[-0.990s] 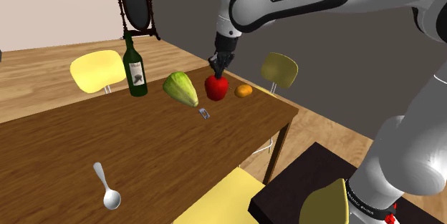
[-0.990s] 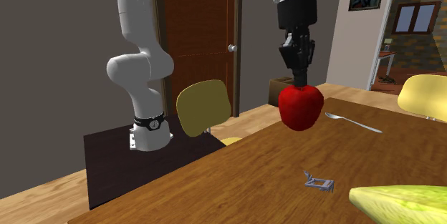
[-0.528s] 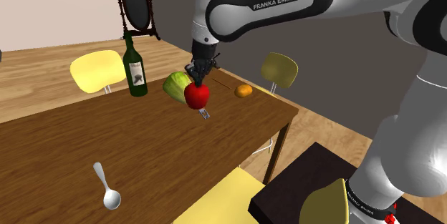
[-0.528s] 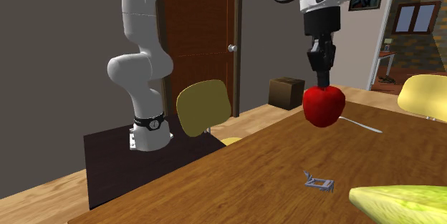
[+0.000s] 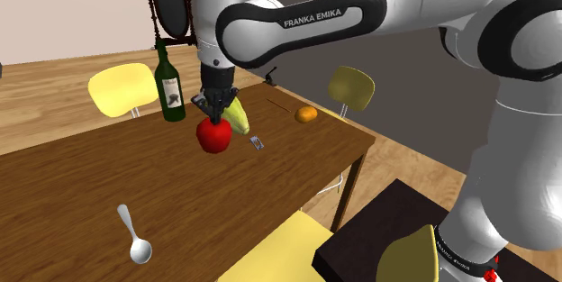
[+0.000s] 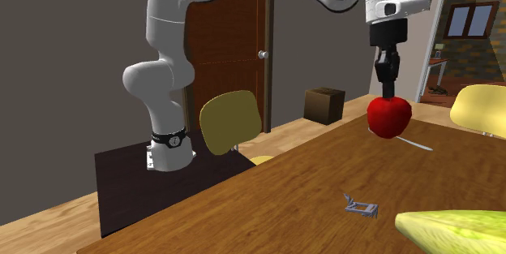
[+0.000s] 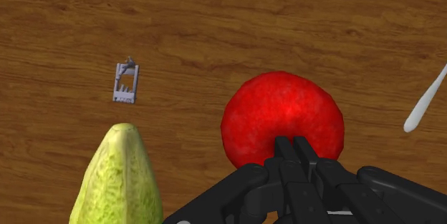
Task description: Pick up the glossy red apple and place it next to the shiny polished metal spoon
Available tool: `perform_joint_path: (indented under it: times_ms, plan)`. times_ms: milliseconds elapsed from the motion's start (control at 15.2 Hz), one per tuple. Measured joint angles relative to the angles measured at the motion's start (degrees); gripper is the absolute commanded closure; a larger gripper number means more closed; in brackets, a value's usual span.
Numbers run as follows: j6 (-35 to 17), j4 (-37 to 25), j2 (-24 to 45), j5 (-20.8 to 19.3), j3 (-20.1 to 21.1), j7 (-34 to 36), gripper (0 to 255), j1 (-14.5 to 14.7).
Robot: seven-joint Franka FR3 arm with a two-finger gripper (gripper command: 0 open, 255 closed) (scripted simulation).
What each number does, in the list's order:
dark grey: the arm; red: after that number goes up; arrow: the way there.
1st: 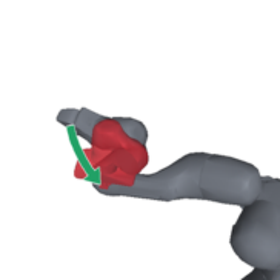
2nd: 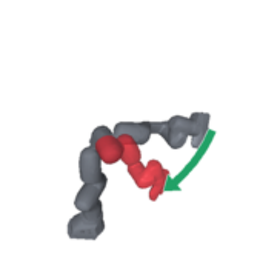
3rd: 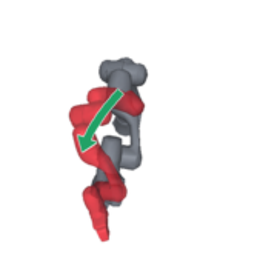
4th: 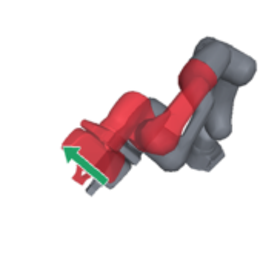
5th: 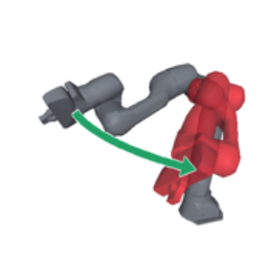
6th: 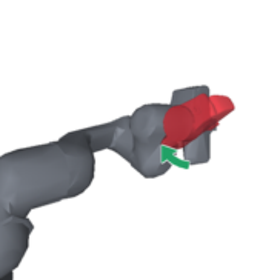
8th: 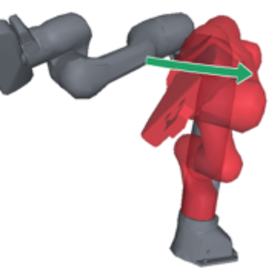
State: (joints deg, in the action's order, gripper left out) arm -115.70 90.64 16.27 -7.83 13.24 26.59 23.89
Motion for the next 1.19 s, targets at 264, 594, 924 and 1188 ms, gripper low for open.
perform_joint_path:
  times_ms: [264, 594, 924, 1188]
  plan:
    - [2.76, -9.50, 7.25, -2.51, 0.68, 4.35, 255, 3.94]
    - [7.82, -24.39, 17.65, -5.24, 0.78, 8.48, 255, 9.52]
    - [7.17, -26.80, 20.90, -6.08, 0.64, 10.03, 255, 11.25]
    - [4.11, -23.66, 20.87, -6.25, 0.56, 10.46, 255, 10.94]
